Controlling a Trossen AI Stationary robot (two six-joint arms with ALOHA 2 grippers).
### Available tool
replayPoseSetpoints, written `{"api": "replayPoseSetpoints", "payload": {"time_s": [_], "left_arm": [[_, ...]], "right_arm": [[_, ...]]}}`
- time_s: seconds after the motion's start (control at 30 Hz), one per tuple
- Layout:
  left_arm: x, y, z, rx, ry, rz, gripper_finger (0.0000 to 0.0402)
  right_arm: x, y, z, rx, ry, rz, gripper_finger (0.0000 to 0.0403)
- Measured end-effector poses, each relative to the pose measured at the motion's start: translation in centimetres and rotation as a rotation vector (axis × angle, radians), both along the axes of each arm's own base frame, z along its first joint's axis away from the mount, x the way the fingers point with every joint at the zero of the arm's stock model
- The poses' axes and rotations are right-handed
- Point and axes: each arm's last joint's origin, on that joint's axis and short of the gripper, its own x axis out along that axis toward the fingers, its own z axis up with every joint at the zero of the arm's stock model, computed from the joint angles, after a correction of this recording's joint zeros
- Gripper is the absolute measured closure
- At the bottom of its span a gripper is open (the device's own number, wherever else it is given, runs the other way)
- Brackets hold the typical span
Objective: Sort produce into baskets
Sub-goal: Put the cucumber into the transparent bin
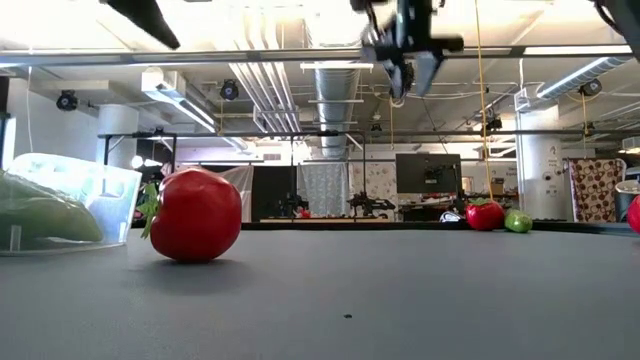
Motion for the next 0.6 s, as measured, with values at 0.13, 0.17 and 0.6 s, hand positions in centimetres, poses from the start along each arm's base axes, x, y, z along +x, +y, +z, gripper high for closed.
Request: {"api": "replayPoseSetpoints", "payload": {"time_s": [0.13, 0.17, 0.6], "left_arm": [[-0.7, 0.6, -1.3, -0.078, -0.135, 0.024, 0.0146], [-0.7, 0.8, -1.6, -0.082, -0.175, 0.032, 0.0146], [0.0, 4.9, -2.0, 0.033, -0.325, 0.098, 0.0146]], "right_arm": [[-2.8, -5.2, -3.0, 0.146, 0.112, -0.072, 0.0170], [-3.6, -6.3, -3.9, 0.184, 0.144, -0.087, 0.0170], [-11.6, -11.1, -13.1, 0.570, 0.293, -0.321, 0.0089]]}}
